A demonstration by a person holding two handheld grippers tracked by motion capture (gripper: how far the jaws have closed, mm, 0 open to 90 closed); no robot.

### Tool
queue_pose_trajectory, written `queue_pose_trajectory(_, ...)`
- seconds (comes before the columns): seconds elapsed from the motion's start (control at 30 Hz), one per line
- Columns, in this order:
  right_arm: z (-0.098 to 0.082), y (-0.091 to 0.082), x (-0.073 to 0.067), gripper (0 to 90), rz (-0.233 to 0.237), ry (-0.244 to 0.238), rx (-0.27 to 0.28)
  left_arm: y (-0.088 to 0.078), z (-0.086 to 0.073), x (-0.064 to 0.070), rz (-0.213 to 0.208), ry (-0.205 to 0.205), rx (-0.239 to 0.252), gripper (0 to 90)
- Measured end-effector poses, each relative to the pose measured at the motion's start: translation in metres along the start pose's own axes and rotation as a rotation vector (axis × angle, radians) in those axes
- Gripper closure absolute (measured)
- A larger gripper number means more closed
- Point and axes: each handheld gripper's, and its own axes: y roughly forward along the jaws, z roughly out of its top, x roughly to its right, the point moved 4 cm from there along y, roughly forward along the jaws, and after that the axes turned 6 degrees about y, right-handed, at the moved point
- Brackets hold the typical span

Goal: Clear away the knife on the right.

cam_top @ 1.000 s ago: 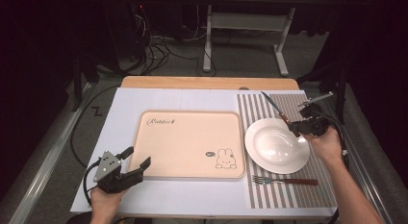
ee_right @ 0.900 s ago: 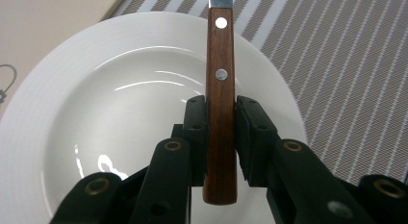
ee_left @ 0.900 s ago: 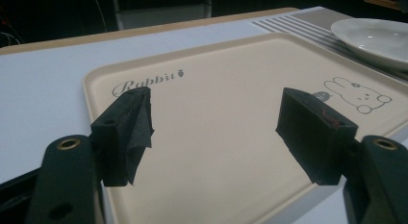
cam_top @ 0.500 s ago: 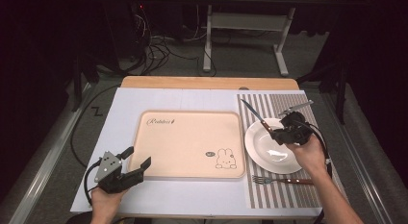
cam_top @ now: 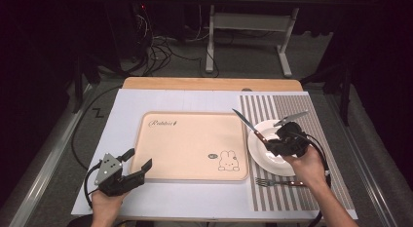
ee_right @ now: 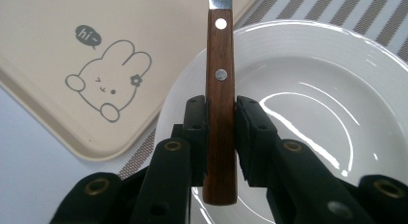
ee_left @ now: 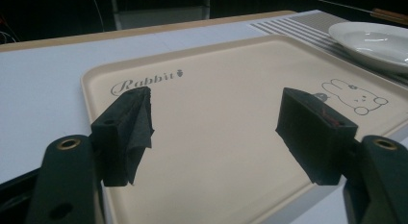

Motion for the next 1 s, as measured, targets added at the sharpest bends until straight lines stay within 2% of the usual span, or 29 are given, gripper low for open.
queue_pose_trajectory(0.17, 0.003, 0.005, -0.014, 77.9, 0.028, -0.014, 0.006, -0.002, 0.0, -0.001, 0.008, -0.004, 0.006, 29.0)
queue_pose_trajectory(0.2, 0.004, 0.008, -0.02, 77.8, 0.038, -0.025, 0.005, -0.003, 0.001, -0.002, 0.019, 0.001, 0.009, 29.3)
queue_pose_trajectory(0.27, 0.004, 0.009, -0.023, 77.8, 0.044, -0.03, 0.006, -0.003, 0.002, -0.002, 0.013, -0.007, 0.02, 29.5)
queue_pose_trajectory(0.43, 0.008, 0.015, -0.036, 77.8, 0.056, -0.061, -0.011, -0.004, 0.004, -0.001, 0.007, 0.006, 0.027, 29.8)
queue_pose_trajectory(0.6, 0.012, 0.026, -0.046, 77.8, 0.085, -0.062, -0.024, -0.003, 0.003, -0.001, 0.005, -0.006, 0.024, 29.8)
queue_pose_trajectory(0.8, 0.013, 0.035, -0.057, 77.8, 0.09, -0.075, -0.043, -0.004, 0.004, 0.001, -0.001, 0.013, 0.026, 30.2)
queue_pose_trajectory(1.0, 0.016, 0.048, -0.065, 77.8, 0.094, -0.069, -0.074, -0.004, 0.004, 0.001, -0.005, 0.003, 0.03, 30.4)
